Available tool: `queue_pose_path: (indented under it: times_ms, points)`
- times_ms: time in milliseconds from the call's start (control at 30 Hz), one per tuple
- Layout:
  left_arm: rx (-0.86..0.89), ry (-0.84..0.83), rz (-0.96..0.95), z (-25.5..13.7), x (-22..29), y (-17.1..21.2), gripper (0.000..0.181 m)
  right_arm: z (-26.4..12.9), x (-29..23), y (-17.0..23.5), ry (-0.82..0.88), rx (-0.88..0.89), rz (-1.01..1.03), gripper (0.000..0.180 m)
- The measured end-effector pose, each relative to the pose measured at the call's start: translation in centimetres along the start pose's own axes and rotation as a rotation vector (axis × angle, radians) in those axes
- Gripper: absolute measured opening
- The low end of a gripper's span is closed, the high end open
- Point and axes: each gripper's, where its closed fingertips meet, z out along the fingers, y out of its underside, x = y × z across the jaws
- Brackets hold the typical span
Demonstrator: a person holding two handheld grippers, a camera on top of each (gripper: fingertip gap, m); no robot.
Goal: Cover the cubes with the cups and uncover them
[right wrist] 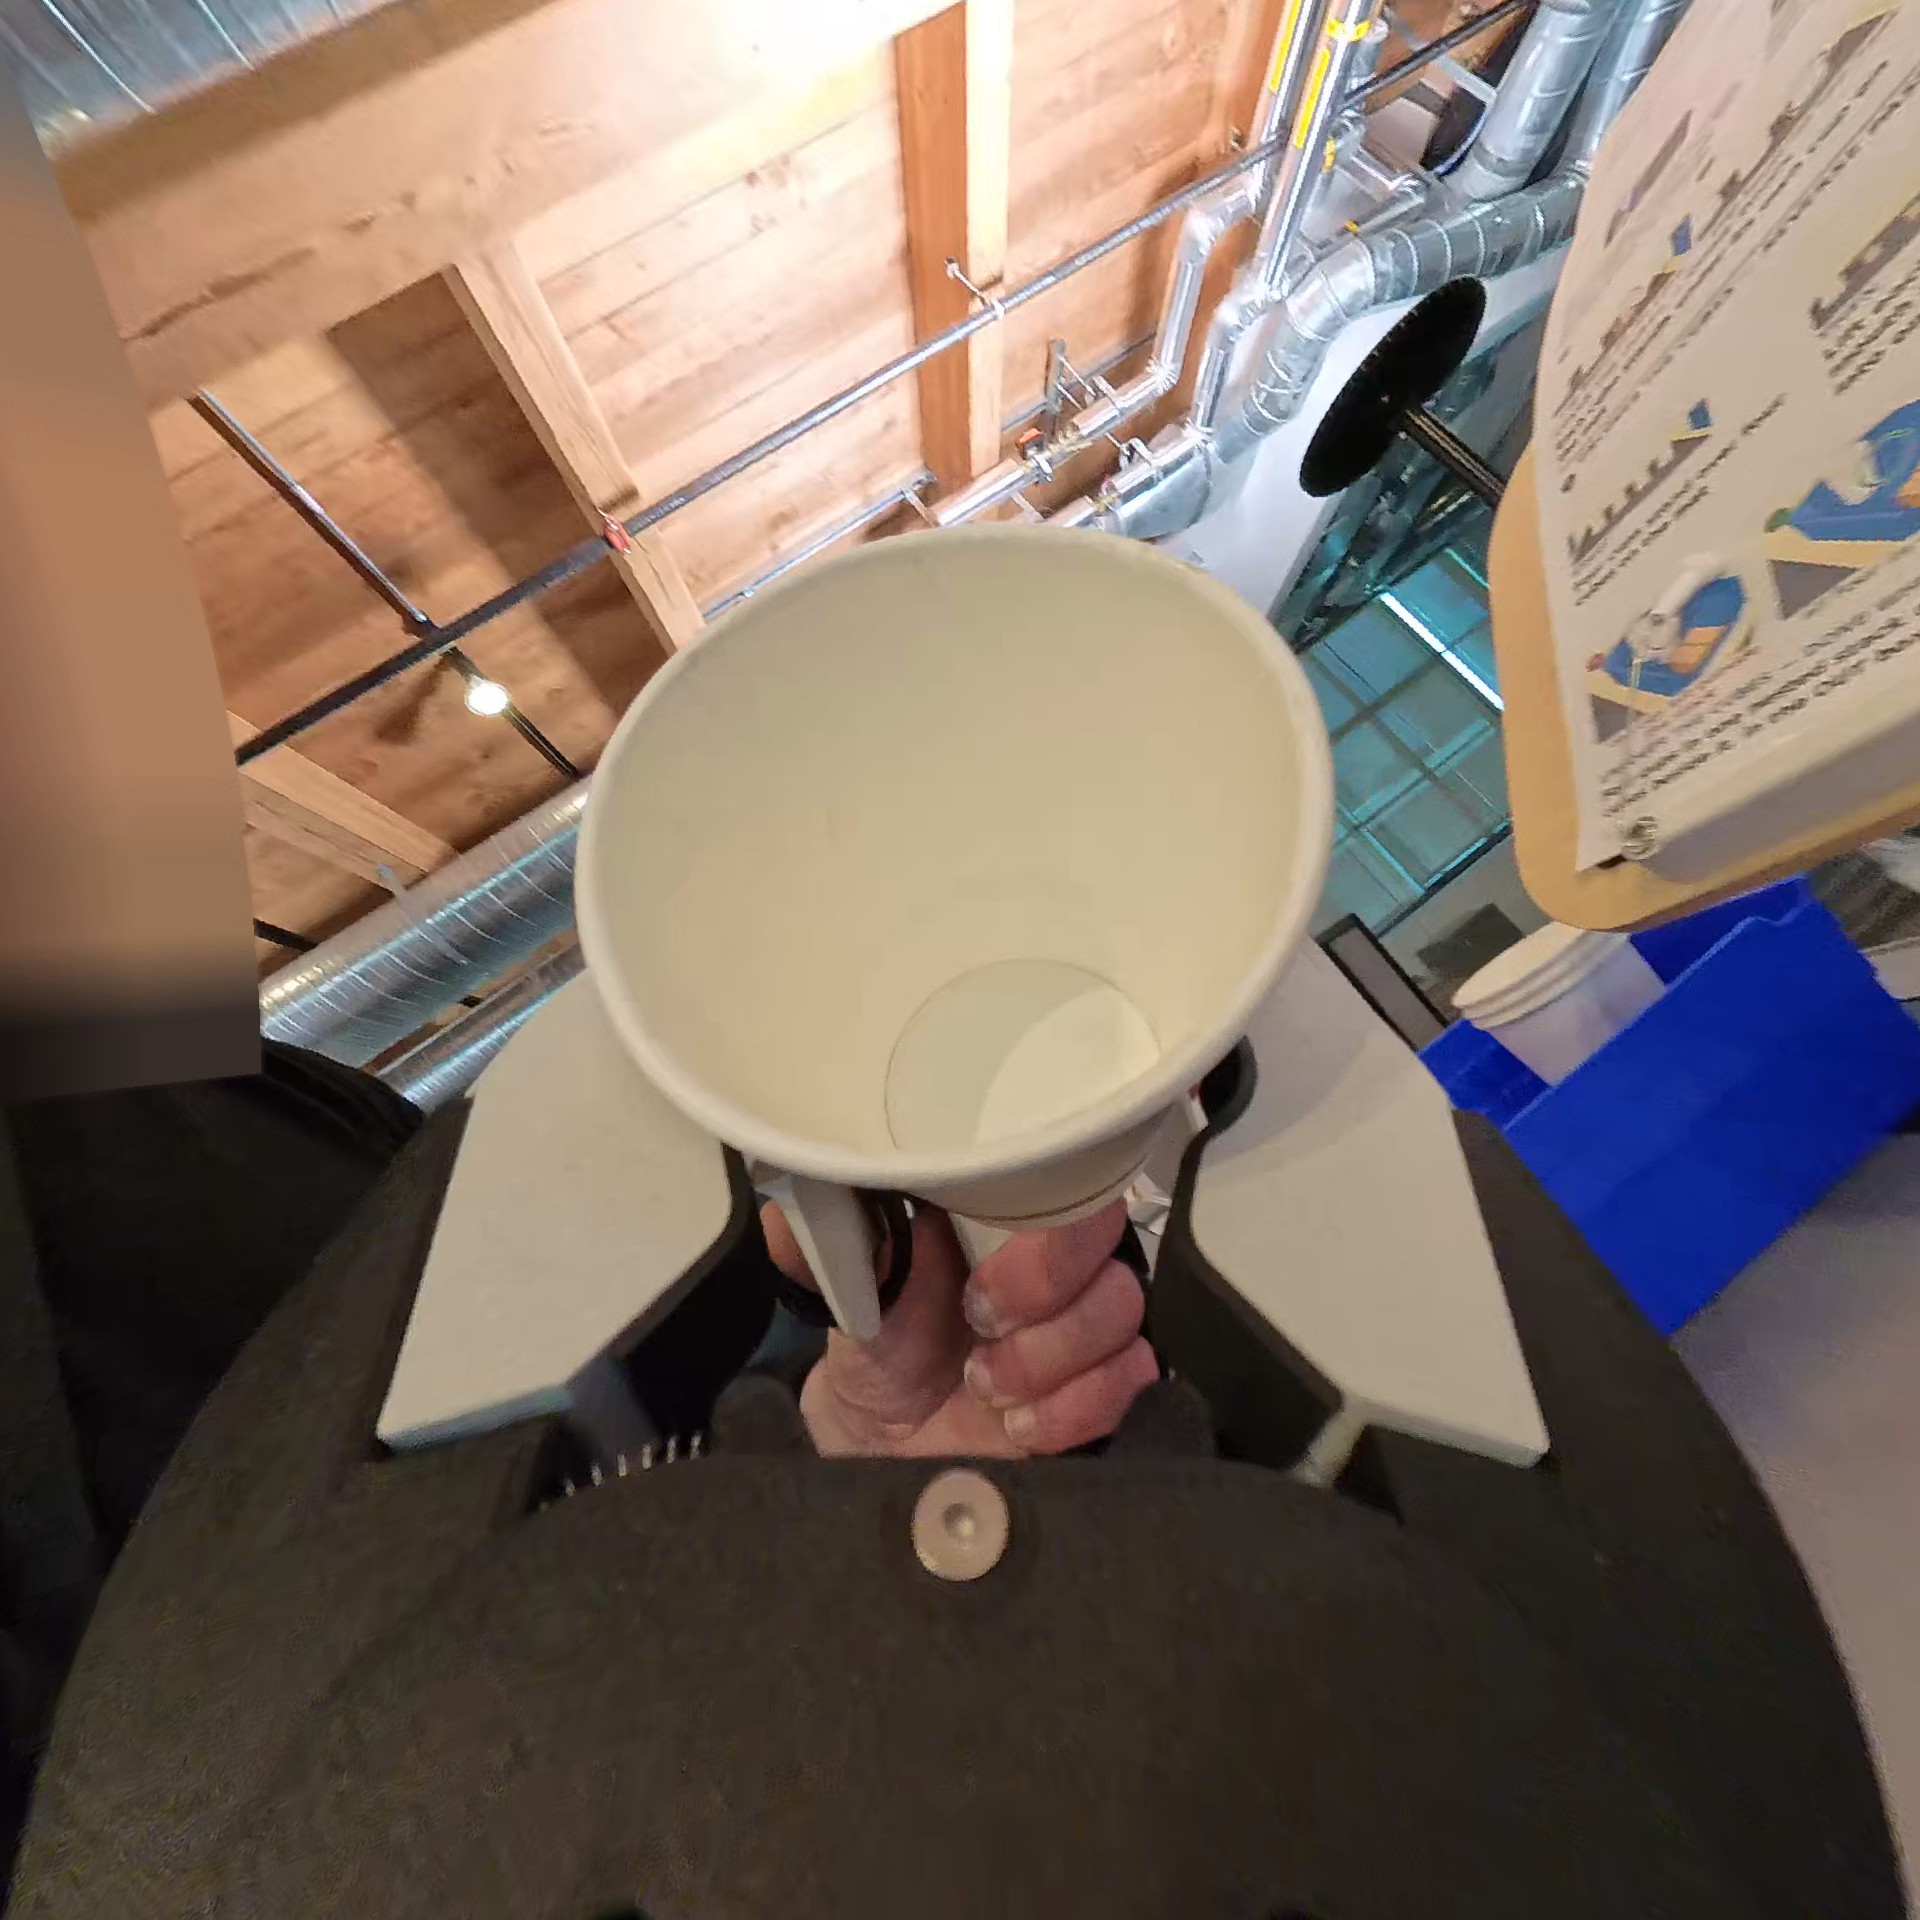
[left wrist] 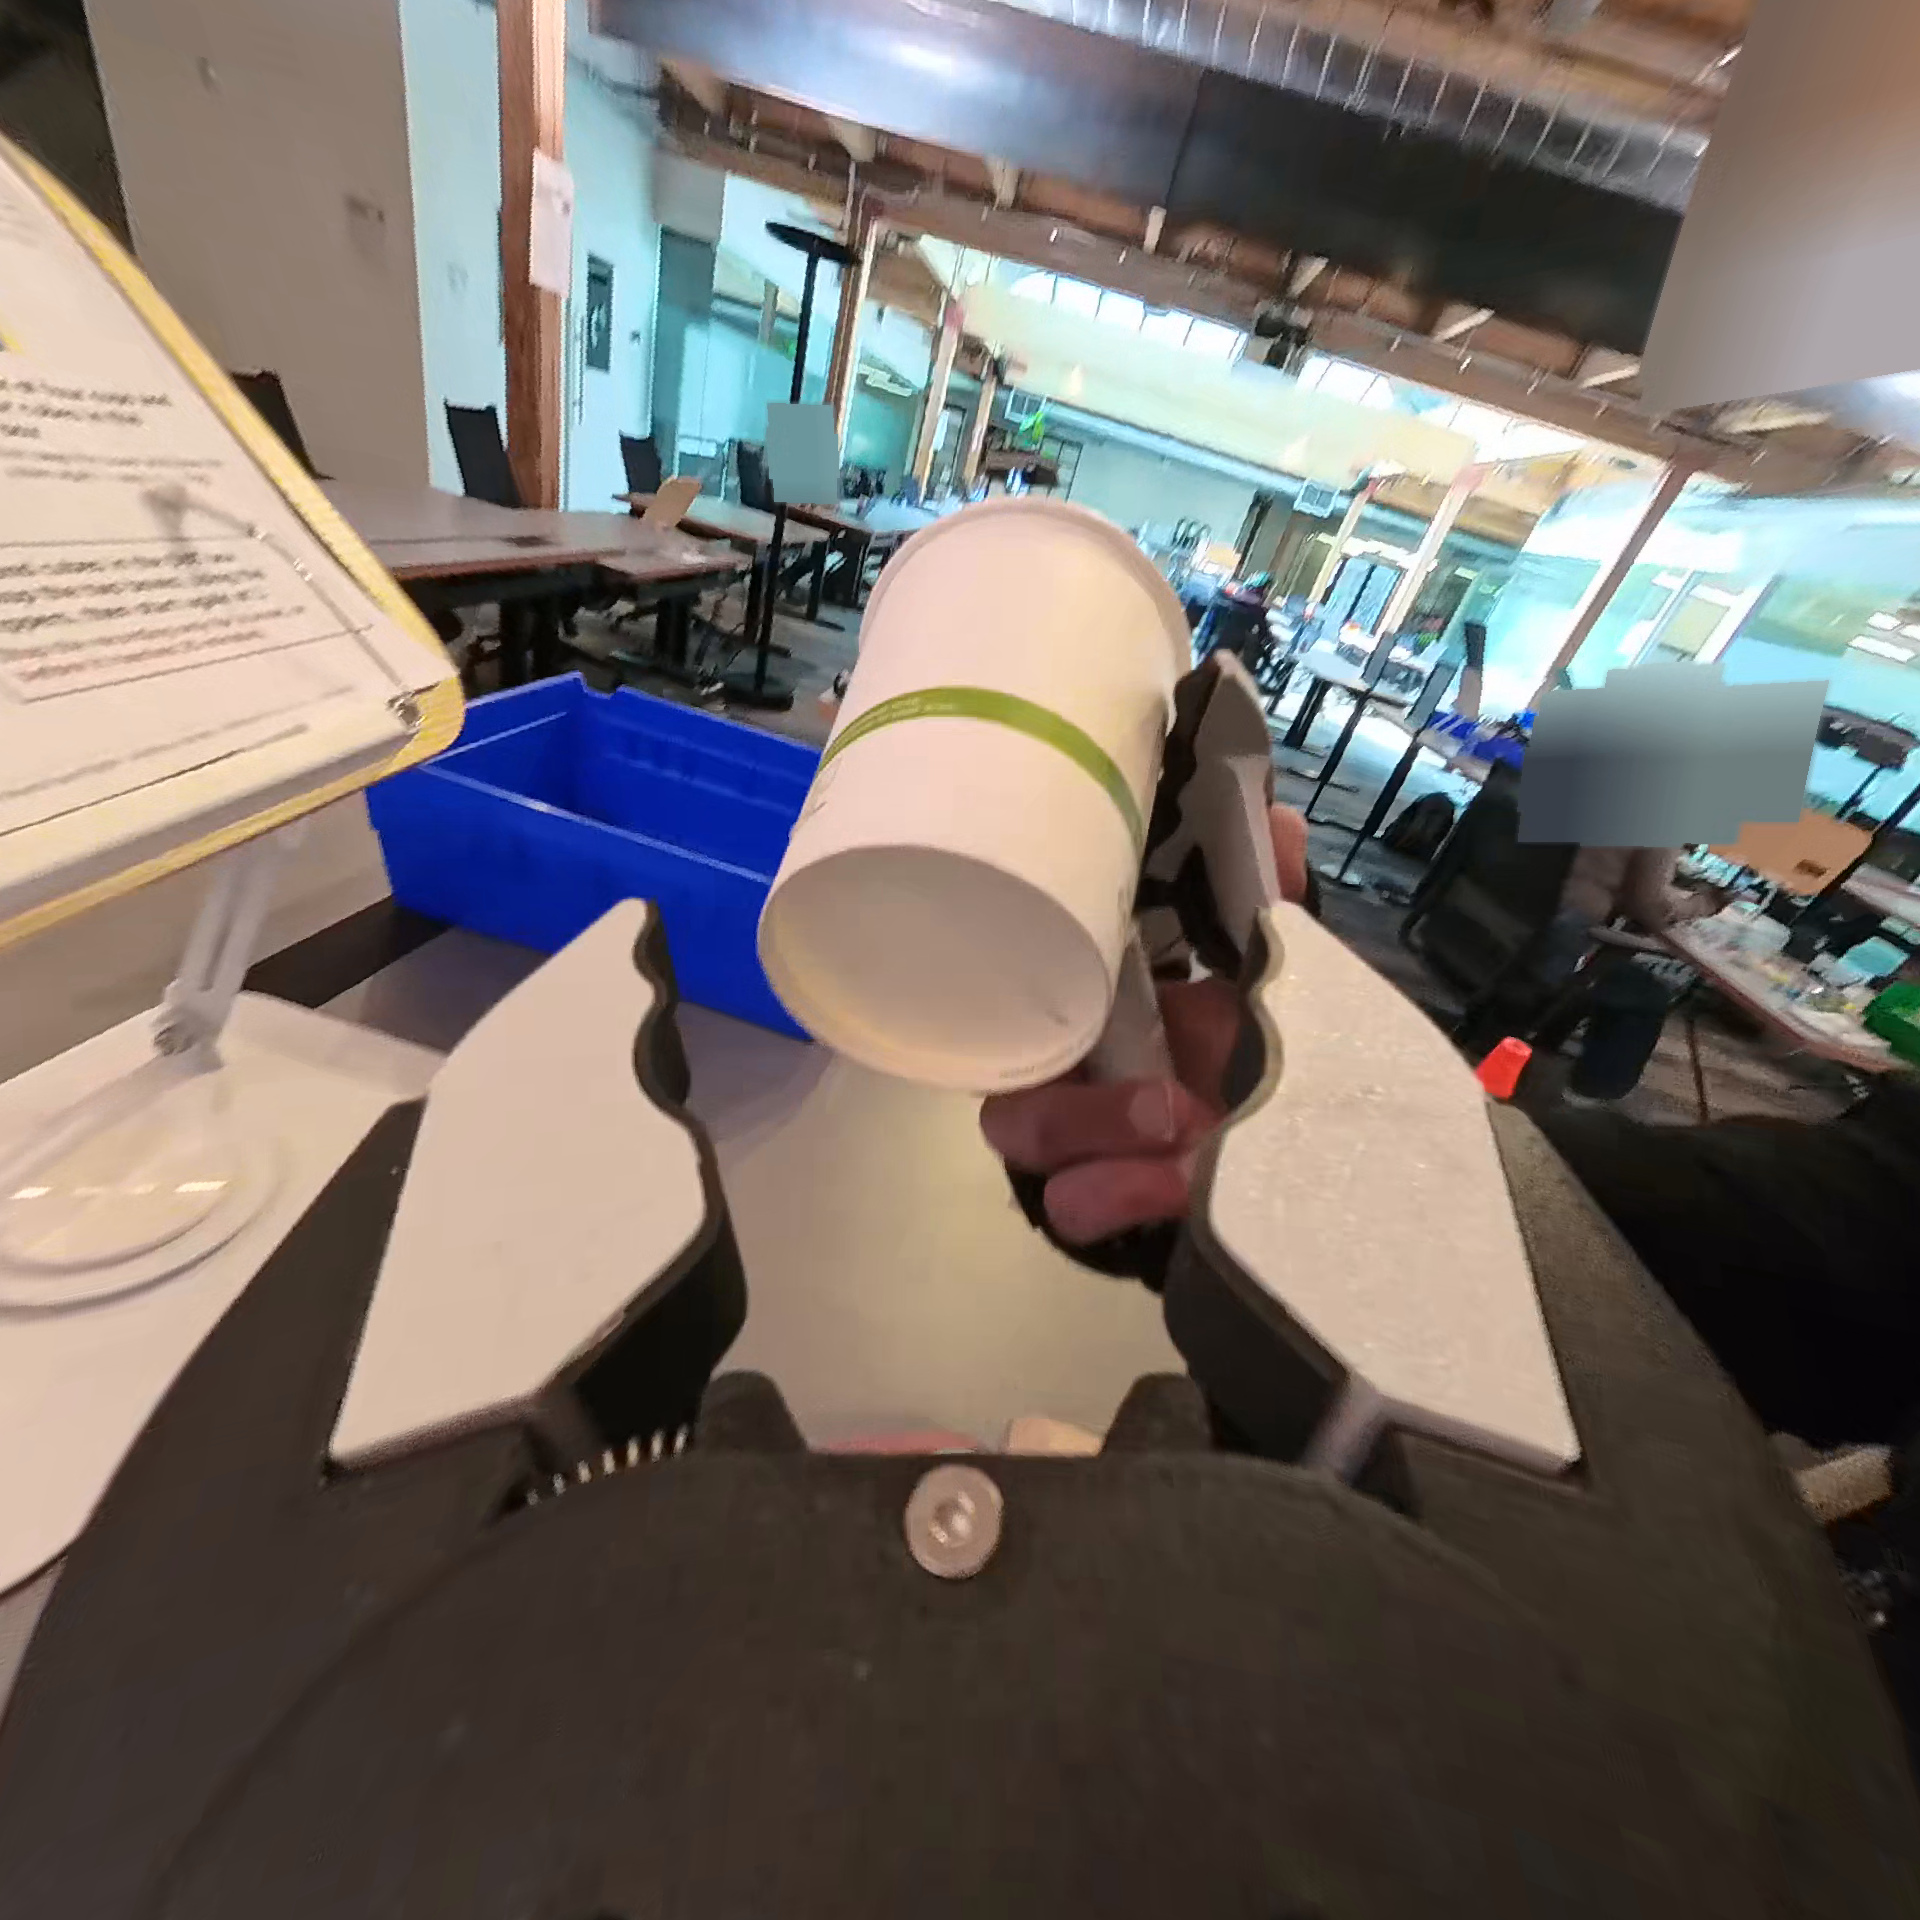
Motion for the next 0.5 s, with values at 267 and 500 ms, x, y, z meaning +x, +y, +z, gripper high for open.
queue_pose_path:
  times_ms: [267, 500]
  points:
    - [0.101, 0.060, -0.054, 0.6, 1.2, -1.4, 0.073, 0.5, -1.4, 0.5, -0.070, 0.056, 0.052, 0.092]
    - [0.103, 0.070, -0.056, 0.3, 1.5, -2.2, 0.072, 0.4, -1.3, 0.0, -0.032, 0.073, 0.078, 0.121]
